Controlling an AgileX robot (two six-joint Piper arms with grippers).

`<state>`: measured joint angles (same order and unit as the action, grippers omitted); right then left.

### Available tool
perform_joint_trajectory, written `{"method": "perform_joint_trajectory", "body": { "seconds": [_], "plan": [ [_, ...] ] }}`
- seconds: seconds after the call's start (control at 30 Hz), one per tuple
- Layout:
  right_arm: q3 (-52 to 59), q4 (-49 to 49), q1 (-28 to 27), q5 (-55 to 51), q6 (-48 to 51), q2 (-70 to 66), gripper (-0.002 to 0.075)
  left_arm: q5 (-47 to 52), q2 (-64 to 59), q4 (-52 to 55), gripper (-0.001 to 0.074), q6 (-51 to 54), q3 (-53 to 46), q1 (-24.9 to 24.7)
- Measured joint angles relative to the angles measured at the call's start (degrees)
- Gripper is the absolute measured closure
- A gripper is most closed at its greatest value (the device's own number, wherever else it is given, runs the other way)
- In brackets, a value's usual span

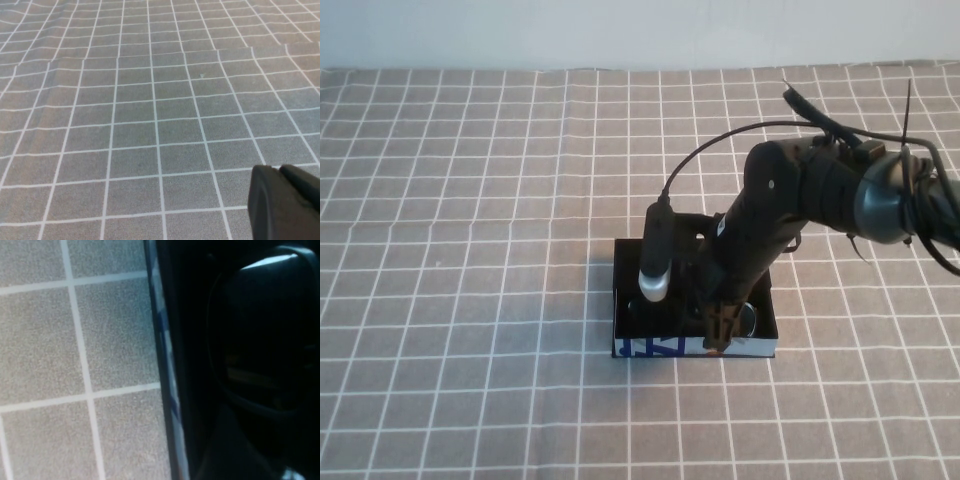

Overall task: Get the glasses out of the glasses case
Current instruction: Pick up the glasses from the glasses case, then place the glasses on the table

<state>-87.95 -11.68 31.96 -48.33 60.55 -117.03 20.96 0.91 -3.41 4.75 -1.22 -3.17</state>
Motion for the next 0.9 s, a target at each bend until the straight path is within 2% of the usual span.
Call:
{"method": "perform_joint_trajectory", "body": {
  "seconds": [0.07,0.2,0.27,0.47,0.63,0.77,0.9],
  "plan": [
    [0.0,0.0,0.0,0.3,0.0,-0.5,0.044,0.0,0.0,0.0,0.074,0.0,0.0,0.0],
    [-0.4,0.3,0.0,0.5,-0.4,-0.6,0.0619,0.0,0.0,0.0,0.074,0.0,0.0,0.0],
    [-1.4,0.4,0.1,-0.3,-1.7,-0.1,0.0673,0.0,0.0,0.0,0.074,0.0,0.0,0.0],
    [-7.7,4.3,0.1,-8.7,-9.9,2.0,0.0678,0.0,0.0,0.0,0.074,0.0,0.0,0.0],
    [-12.0,4.7,-1.4,-16.1,-26.5,7.2,0.0678,0.0,0.0,0.0,0.074,0.0,0.0,0.0],
    [-12.0,2.2,-6.6,-21.1,-42.6,11.6,0.0678,0.0,0.0,0.0,0.0739,0.0,0.0,0.0],
    [-5.4,-2.7,-14.0,-21.4,-48.2,17.5,0.0678,0.0,0.0,0.0,0.074,0.0,0.0,0.0]
  ]
}}
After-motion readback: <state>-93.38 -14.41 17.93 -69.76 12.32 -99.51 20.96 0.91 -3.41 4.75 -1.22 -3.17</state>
